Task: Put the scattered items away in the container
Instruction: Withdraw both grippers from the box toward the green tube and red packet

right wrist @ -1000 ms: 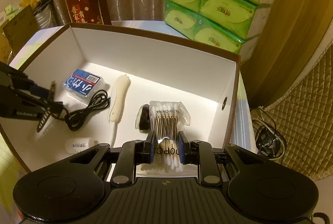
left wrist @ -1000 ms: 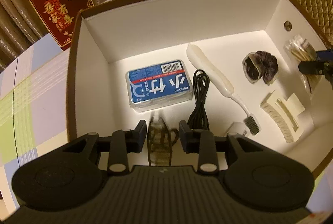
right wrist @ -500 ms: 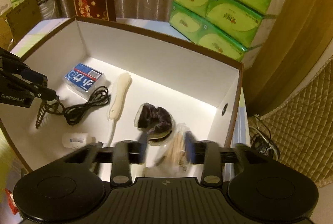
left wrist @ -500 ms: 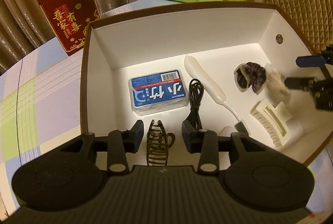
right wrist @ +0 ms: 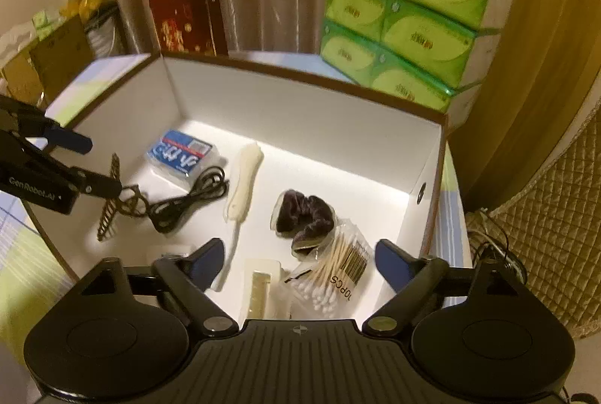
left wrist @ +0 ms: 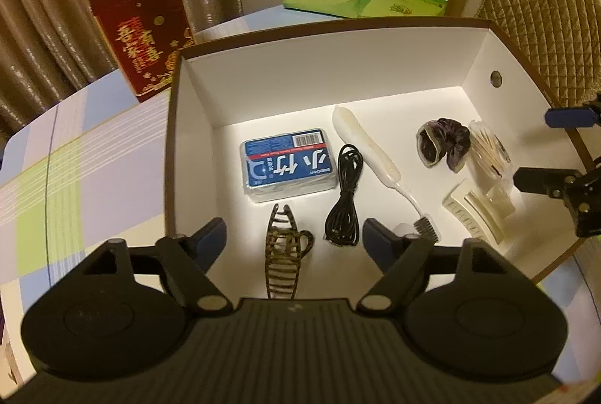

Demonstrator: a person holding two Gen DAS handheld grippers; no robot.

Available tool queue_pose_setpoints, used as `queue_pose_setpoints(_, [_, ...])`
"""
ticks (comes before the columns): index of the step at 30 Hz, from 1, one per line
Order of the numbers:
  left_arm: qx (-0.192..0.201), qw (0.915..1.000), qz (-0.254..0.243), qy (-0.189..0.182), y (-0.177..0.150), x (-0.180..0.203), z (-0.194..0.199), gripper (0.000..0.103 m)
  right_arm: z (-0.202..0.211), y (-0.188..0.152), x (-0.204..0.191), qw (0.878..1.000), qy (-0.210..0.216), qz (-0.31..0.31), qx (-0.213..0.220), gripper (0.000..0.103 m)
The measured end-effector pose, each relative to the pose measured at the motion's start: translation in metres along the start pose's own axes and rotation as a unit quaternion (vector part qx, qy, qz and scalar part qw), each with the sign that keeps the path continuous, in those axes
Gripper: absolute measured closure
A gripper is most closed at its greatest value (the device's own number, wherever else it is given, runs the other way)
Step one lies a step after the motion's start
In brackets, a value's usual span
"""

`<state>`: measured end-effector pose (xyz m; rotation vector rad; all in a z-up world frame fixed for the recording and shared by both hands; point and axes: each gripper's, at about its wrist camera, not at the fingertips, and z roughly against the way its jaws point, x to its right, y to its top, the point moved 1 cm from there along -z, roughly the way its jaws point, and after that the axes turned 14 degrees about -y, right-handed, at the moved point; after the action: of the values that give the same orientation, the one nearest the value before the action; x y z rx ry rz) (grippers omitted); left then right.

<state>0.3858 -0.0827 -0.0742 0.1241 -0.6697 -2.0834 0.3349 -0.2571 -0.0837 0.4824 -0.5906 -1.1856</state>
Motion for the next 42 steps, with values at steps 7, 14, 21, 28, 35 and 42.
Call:
queue_pose_setpoints(7, [0.008, 0.9997, 0.016, 0.016, -0.007, 0.004, 0.016, 0.018, 0.015, -0.005, 0.002, 1.000, -0.003, -0.027, 0.009, 0.010])
queue_pose_setpoints(14, [0.019, 0.9994, 0.011, 0.027, -0.014, 0.013, 0.033, 0.018, 0.024, -0.011, -0.001, 0.999, -0.007, -0.042, 0.015, 0.005])
queue_pose_setpoints(21, [0.034, 0.9990, 0.008, 0.028, -0.023, 0.021, 0.051, 0.018, 0.038, -0.015, 0.000, 0.996, -0.035, -0.068, 0.043, 0.003])
queue_pose_setpoints(28, [0.045, 0.9986, 0.004, 0.027, -0.035, 0.032, 0.069, 0.018, 0.049, -0.015, 0.005, 0.994, -0.039, -0.099, 0.037, 0.003])
queue_pose_setpoints(35, [0.059, 0.9979, 0.009, 0.026, -0.043, 0.039, 0.085, 0.018, 0.069, -0.016, 0.004, 0.992, -0.044, -0.107, 0.052, 0.003])
queue_pose_setpoints(42, [0.065, 0.9976, 0.010, 0.021, -0.051, 0.046, 0.099, 0.018, 0.081, -0.019, -0.005, 0.993, -0.058, -0.093, 0.046, 0.003])
